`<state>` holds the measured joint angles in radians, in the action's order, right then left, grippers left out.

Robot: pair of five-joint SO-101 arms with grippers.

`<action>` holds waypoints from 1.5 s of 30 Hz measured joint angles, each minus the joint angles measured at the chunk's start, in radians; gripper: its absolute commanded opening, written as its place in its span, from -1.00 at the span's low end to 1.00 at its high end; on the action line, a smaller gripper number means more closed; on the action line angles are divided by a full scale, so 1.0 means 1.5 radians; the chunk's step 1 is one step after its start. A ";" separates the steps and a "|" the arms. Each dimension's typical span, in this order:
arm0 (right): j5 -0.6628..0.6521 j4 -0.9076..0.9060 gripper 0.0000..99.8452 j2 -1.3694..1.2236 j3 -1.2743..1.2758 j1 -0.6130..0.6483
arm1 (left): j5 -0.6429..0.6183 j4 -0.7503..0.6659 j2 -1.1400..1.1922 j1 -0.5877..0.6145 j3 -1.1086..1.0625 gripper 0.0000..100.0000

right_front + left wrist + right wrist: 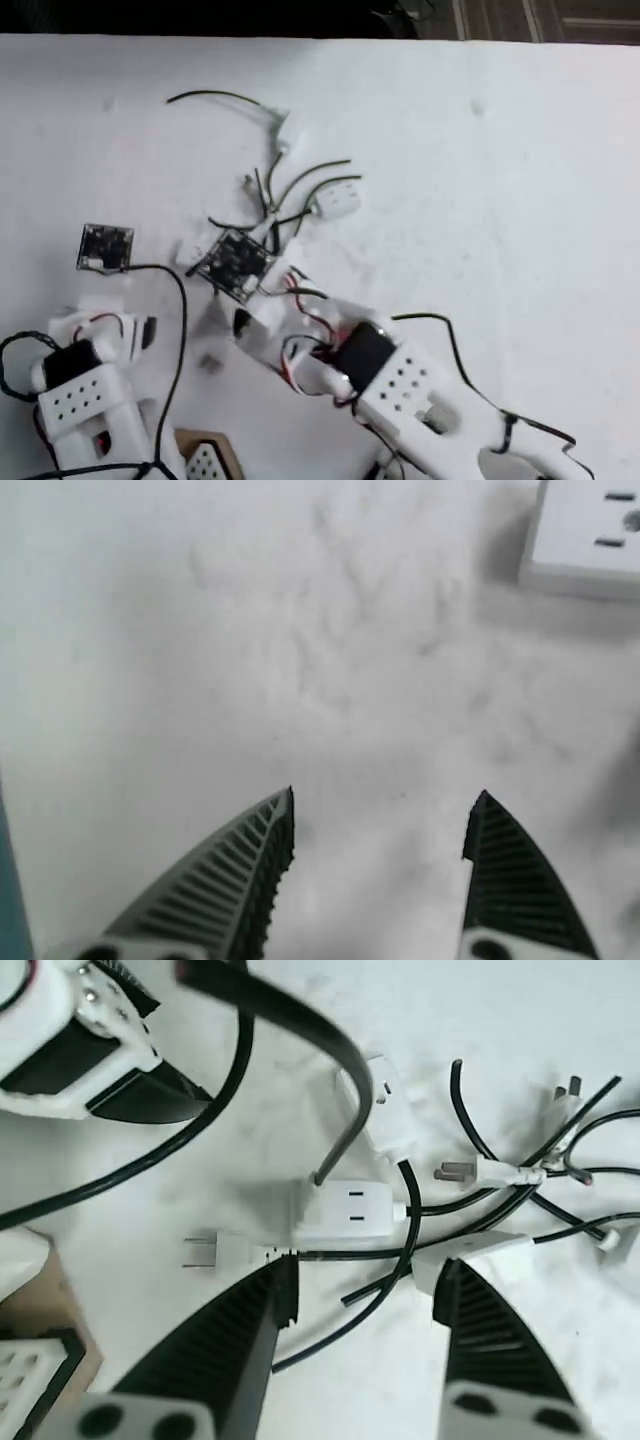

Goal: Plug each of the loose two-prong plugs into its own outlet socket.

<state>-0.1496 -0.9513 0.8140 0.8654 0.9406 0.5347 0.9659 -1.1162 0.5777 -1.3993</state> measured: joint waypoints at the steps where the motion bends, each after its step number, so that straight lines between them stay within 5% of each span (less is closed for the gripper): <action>1: 0.000 -0.013 -0.56 0.011 0.000 0.000 | -0.003 0.000 0.000 -0.008 0.000 -0.44; 6: 0.000 -0.069 -0.56 0.050 0.000 -0.021 | -0.012 0.004 0.000 -0.053 0.007 -0.44; 15: 0.000 -0.117 -0.56 0.123 0.053 -0.198 | -0.062 0.097 0.000 -0.243 0.098 -0.34; 23: 0.000 -0.053 -0.56 0.168 0.159 -0.218 | -0.144 0.095 0.000 -0.388 0.098 -0.32; 33: 0.000 -0.050 -0.56 0.195 0.161 -0.218 | -0.126 -0.027 0.000 -0.394 0.018 -0.32; 45: 0.030 -0.050 -0.56 0.195 0.161 -0.218 | -0.119 -0.035 0.001 -0.394 0.010 -0.32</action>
<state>-0.1051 -1.0265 1.1070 1.1063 0.6137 0.3567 0.9137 -1.1147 -0.0130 -1.3840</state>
